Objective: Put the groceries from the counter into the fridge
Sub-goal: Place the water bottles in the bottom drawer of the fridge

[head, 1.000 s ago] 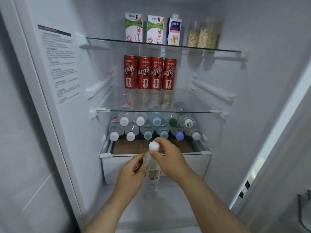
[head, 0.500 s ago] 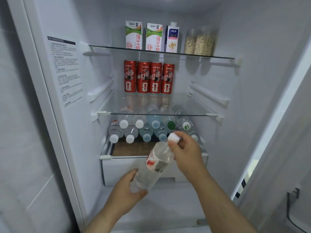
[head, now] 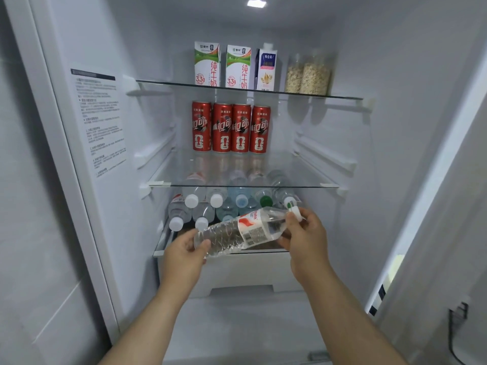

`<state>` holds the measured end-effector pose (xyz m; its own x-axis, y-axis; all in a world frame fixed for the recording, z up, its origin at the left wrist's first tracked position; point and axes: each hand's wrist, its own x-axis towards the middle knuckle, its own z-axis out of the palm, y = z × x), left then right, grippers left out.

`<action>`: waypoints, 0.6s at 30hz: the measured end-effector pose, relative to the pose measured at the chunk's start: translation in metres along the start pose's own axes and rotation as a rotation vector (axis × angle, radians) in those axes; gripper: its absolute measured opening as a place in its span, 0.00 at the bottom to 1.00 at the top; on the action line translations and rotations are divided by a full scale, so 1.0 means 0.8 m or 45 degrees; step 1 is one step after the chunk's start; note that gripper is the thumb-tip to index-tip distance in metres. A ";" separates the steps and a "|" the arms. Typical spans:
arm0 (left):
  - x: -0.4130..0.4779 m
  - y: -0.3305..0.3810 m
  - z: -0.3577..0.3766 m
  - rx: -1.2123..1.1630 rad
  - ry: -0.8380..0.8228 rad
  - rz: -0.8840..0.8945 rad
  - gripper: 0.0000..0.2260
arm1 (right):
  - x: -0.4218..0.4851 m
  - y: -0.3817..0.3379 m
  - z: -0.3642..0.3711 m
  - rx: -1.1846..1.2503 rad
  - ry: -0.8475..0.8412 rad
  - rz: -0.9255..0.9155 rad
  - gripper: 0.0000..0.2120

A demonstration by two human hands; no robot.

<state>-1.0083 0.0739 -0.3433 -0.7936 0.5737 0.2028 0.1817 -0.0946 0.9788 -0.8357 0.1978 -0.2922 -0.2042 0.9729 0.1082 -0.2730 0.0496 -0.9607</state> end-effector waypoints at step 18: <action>0.045 -0.018 0.000 0.709 0.049 0.272 0.19 | 0.051 0.077 -0.015 -1.147 -0.226 -0.053 0.30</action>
<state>-1.0394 0.0959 -0.3502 -0.7244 0.5582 0.4045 0.6086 0.2423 0.7556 -0.8495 0.2431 -0.3499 -0.3727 0.9210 0.1134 0.5369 0.3137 -0.7831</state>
